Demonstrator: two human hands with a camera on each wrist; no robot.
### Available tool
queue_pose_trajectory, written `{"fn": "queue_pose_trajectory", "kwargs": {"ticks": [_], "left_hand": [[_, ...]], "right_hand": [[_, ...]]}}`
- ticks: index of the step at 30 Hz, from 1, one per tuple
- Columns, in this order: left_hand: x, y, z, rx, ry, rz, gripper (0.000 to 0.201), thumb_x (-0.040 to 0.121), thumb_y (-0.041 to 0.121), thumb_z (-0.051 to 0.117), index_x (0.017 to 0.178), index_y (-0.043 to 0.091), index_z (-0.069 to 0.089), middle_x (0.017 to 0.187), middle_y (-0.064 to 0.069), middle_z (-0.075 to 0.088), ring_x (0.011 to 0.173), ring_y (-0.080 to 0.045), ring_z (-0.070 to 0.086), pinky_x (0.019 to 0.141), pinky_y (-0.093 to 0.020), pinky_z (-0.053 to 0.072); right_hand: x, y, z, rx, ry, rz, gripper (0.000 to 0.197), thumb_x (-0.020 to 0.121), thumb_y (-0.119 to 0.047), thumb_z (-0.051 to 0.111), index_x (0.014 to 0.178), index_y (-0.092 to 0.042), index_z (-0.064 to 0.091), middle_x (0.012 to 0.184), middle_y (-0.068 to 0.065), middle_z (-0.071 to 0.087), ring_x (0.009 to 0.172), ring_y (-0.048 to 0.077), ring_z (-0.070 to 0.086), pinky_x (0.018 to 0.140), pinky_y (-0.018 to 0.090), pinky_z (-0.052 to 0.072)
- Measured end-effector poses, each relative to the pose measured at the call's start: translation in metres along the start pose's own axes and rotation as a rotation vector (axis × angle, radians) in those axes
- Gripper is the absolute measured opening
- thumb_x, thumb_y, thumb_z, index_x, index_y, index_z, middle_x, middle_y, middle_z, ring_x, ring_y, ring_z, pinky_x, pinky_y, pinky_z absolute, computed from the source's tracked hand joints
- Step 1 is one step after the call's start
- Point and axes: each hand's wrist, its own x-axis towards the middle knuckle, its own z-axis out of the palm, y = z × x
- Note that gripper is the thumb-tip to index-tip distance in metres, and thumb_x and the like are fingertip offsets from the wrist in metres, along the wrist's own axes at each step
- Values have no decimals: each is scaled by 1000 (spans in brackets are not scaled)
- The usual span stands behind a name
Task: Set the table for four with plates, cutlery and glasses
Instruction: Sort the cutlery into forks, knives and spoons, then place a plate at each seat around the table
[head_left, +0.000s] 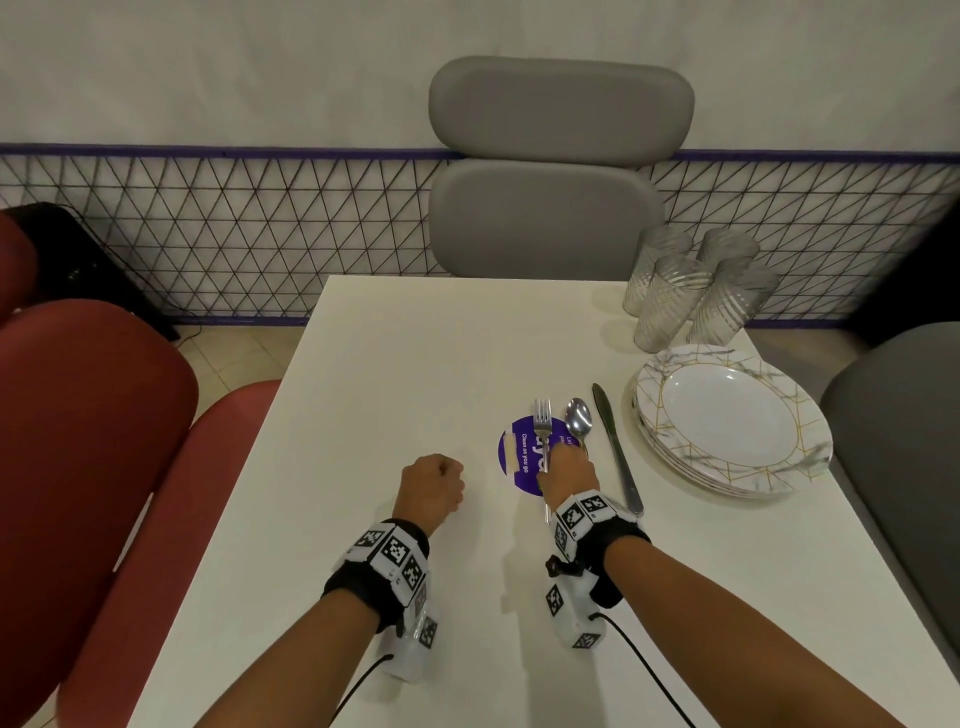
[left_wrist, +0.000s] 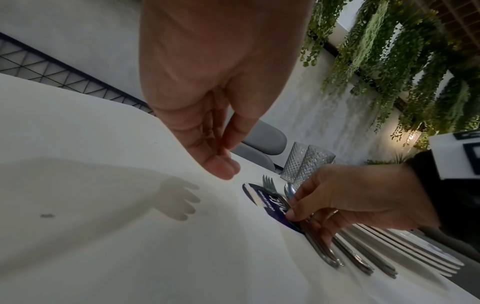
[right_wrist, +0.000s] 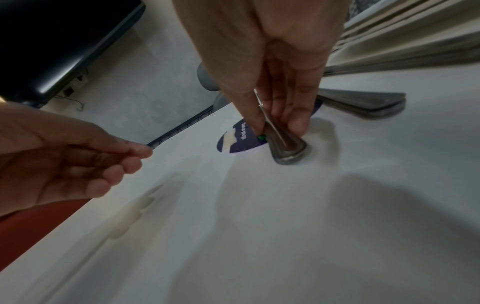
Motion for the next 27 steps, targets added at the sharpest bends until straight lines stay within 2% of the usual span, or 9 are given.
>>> {"fn": "queue_pose_trajectory", "kwargs": {"ticks": [4,8,13,16,19,23,25,26,27], "left_hand": [[-2,2,0,2,6,13,20,92,1,40,89,2,60,67,-5,57,57,-15,52,58,-24,48],[-3,3,1,28,12,40,20,91,-1,40,89,3,60,71,-8,58,58,-14,52,58,-22,48],[-3,4,6,52,10,43,22,90,-2,39,92,3,60,72,-6,58,59,-13,53,58,-20,49],[-2,7,11,66,6,54,22,90,-1,39,93,3,60,75,-8,59,60,-14,53,58,-21,49],[0,14,18,80,-4,73,21,91,0,39,95,3,60,77,-9,59,61,-14,53,59,-21,48],[8,28,34,106,-38,133,24,93,1,41,106,-1,60,85,-10,59,69,-17,53,61,-19,46],[13,39,46,129,-59,175,24,93,3,41,109,1,59,89,-10,59,71,-17,54,60,-19,46],[16,46,54,138,-70,191,24,94,5,41,110,3,58,90,-9,60,72,-17,55,59,-19,45],[18,54,62,146,-83,197,24,94,7,40,112,6,57,90,-8,60,72,-17,56,57,-19,45]], "right_hand": [[-2,1,0,14,1,-15,26,91,-9,51,116,-1,51,113,14,61,101,26,60,78,26,47],[-5,1,-1,8,-10,-16,27,90,-9,52,116,-1,51,113,14,61,101,26,61,77,25,47],[-5,2,-2,19,-11,-33,27,90,-9,53,116,-1,51,114,14,61,101,25,60,78,26,48],[-6,4,-6,40,-36,-51,31,90,-16,55,117,-2,52,114,12,60,104,24,60,81,26,47],[-3,8,-19,117,-30,-46,28,90,-23,55,108,-2,57,106,13,63,96,24,62,72,24,45],[12,19,-55,188,54,-121,25,94,-23,47,97,-2,60,81,10,59,76,23,59,58,23,42],[23,30,-78,259,84,-134,20,94,-22,47,90,-8,61,85,13,58,81,27,58,67,28,44],[28,37,-91,286,97,-124,18,94,-22,48,92,-11,62,89,14,58,87,27,57,74,29,43],[34,44,-102,307,112,-109,19,94,-22,49,102,-10,61,93,14,58,94,27,56,81,30,42]]}}
